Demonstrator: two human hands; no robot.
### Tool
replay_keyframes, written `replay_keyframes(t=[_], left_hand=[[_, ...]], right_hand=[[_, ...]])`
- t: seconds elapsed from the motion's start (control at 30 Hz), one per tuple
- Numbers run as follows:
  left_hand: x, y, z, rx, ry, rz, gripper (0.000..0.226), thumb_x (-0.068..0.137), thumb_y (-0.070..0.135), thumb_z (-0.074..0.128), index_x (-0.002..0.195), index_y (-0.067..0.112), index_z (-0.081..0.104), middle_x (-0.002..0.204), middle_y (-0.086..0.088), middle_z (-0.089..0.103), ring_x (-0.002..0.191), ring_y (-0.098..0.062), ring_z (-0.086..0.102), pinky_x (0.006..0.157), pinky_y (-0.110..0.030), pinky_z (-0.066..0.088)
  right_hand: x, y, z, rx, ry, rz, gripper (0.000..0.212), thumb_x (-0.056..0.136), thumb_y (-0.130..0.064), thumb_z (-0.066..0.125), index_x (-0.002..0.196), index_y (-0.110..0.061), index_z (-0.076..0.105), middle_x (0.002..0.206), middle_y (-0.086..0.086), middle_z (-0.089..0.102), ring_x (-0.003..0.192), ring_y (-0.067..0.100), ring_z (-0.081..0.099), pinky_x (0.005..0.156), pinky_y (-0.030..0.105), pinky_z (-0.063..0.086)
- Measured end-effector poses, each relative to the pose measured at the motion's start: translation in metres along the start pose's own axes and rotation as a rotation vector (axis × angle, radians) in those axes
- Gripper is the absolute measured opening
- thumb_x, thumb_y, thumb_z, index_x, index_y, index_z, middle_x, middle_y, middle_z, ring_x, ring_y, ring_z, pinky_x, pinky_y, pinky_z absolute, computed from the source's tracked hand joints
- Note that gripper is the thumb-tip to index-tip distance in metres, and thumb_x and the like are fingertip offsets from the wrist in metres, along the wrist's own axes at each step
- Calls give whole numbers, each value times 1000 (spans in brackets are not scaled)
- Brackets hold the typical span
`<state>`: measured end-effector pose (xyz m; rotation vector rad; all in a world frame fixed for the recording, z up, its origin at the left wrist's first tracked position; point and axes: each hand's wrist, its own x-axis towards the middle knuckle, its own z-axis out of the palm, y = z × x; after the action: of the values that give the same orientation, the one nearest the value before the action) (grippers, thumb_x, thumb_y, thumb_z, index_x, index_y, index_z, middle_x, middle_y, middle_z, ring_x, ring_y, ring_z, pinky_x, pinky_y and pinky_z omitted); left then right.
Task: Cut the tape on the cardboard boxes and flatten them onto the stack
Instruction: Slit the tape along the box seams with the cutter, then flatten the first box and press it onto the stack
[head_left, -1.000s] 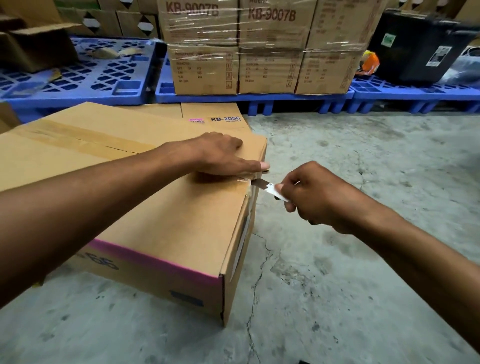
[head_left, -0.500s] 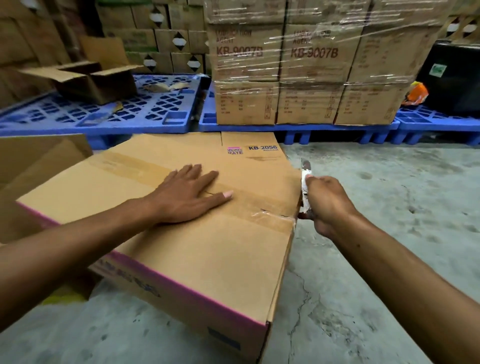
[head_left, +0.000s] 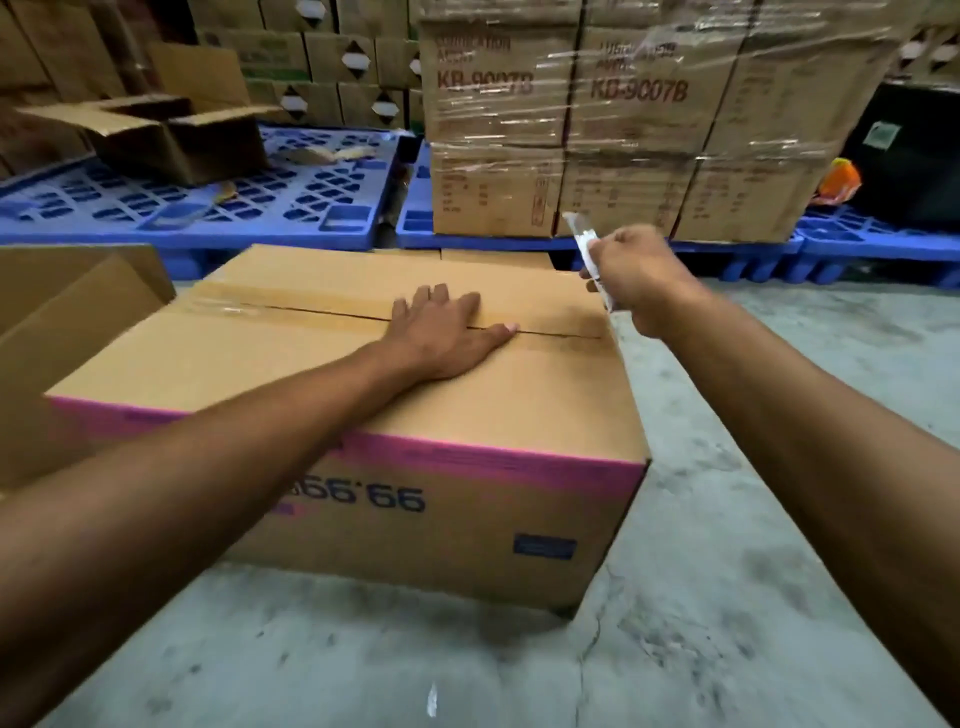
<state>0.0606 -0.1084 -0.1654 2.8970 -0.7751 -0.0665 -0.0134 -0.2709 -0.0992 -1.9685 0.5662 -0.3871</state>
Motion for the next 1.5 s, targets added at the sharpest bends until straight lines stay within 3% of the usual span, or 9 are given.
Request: replay_keyframes(t=[0.2, 0.37, 0.47, 0.7, 0.97, 1.17, 1.33, 1.43, 1.5], left_hand=[[-12, -24, -6, -108, 54, 127, 55, 96, 51, 38, 141, 20, 43, 145, -18, 41, 135, -30, 34, 111, -41, 28], [-39, -33, -16, -116, 27, 173, 53, 99, 45, 35, 145, 19, 38, 149, -14, 37, 138, -28, 31, 113, -39, 25], [-60, -45, -17, -106, 13, 182, 56, 99, 47, 33, 147, 20, 34, 153, -12, 31, 142, -25, 25, 116, -40, 20], [-103, -52, -11, 9, 8, 211, 66, 96, 57, 25, 150, 19, 24, 156, -15, 23, 144, -26, 19, 116, -40, 17], [-112, -55, -3, 57, 22, 217, 63, 97, 55, 19, 152, 23, 15, 159, -10, 12, 147, -23, 10, 119, -42, 8], [-107, -64, -9, -19, 48, 246, 61, 97, 56, 24, 149, 23, 26, 157, -9, 22, 145, -23, 17, 115, -43, 15], [-83, -103, -24, -127, 176, 46, 61, 95, 58, 26, 136, 19, 49, 142, -13, 45, 133, -30, 36, 108, -47, 29], [-68, -138, -33, -26, 200, -207, 62, 94, 57, 31, 137, 15, 48, 143, -21, 40, 134, -36, 31, 109, -48, 26], [-66, -165, -37, 27, 189, -376, 68, 92, 61, 32, 139, 13, 43, 148, -27, 29, 138, -41, 22, 114, -51, 17]], right_hand=[[-99, 13, -14, -92, -289, -222, 18, 100, -25, 45, 103, -15, 59, 67, 2, 63, 45, 7, 50, 41, 20, 40], [-168, 19, -8, -395, -896, -365, 25, 98, -31, 47, 80, -23, 61, 66, -9, 54, 58, 4, 46, 56, 23, 40], [-181, 50, 22, -704, -1034, -372, 29, 100, -29, 44, 74, -25, 58, 63, -12, 51, 60, 4, 49, 59, 25, 41], [-190, 183, 103, -869, -960, -340, 25, 90, -22, 59, 113, -21, 67, 116, 5, 65, 103, 27, 61, 86, 43, 52], [-206, 241, 144, -960, -906, -524, 27, 86, -23, 61, 111, -16, 67, 114, 12, 58, 112, 31, 52, 92, 35, 37], [-191, 184, 118, -730, -828, -423, 23, 91, -30, 58, 107, -17, 67, 106, 7, 69, 95, 27, 63, 77, 35, 52], [-184, 55, 65, -532, -487, -758, 25, 94, -33, 51, 86, -18, 69, 77, -4, 68, 64, 12, 57, 55, 30, 46], [-147, 12, 38, -458, -173, -767, 20, 94, -30, 55, 97, -18, 71, 87, -3, 68, 74, 10, 59, 65, 32, 51], [-105, 5, 25, -546, 4, -578, 31, 92, -35, 57, 118, -19, 62, 114, 3, 61, 102, 17, 56, 85, 35, 50]])
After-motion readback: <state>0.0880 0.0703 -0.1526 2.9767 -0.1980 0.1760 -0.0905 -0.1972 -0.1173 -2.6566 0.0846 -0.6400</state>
